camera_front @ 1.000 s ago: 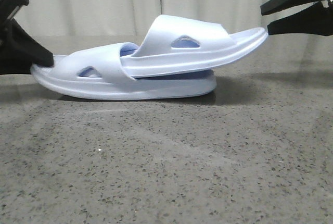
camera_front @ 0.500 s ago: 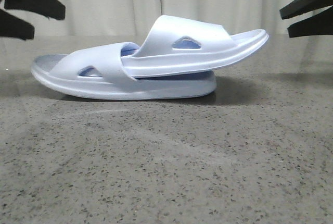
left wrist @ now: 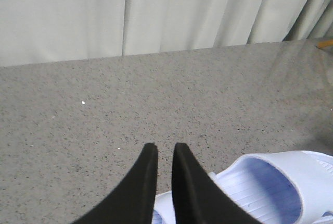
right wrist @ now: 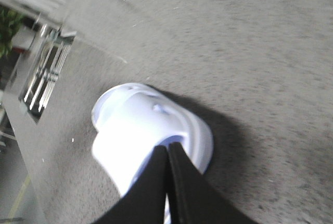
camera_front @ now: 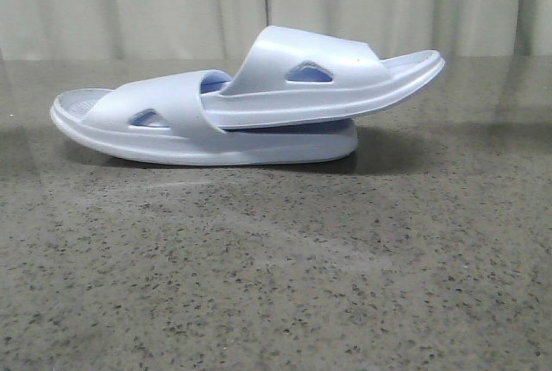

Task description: Insert blue slippers together front up

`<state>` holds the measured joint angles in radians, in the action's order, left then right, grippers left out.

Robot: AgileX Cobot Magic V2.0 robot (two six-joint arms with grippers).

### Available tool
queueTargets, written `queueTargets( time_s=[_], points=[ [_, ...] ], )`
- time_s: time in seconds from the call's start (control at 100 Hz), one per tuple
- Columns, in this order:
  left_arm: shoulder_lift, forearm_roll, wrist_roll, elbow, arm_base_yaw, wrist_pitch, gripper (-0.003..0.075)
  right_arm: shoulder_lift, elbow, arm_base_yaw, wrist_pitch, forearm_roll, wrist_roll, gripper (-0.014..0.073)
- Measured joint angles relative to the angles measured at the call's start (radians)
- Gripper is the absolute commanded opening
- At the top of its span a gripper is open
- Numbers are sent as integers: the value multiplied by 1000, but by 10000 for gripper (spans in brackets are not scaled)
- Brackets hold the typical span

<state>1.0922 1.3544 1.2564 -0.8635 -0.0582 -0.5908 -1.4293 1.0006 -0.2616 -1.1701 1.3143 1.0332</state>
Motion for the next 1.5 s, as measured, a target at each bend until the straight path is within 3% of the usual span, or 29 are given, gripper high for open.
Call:
queueTargets(
  time_s=[0.11,0.28,0.49,0.63,0.72,0.89,0.99,1.5],
  points=[
    [-55,-50,-33,0,0,48,15,87,-12,90,94,-18,47,-78],
    [-145,-92,-51,10,0,149,15,266,-106,280,425,-108,66,-78],
    [-253,-157,-53,98,0,245,15,486,-332,498,888,-127,95,-78],
    [-318,-178,-17,194,0,267,15,598,-497,579,1059,-123,106,-78],
    [-352,-106,80,273,0,263,15,653,-597,602,1110,-119,107,-78],
    [-409,293,468,439,0,228,15,752,-721,621,1170,-112,110,-78],
    [-429,395,618,514,0,203,15,805,-744,625,1199,-101,110,-78],
    [-434,434,676,538,0,129,15,833,-757,625,1238,109,110,-78]
  ],
)
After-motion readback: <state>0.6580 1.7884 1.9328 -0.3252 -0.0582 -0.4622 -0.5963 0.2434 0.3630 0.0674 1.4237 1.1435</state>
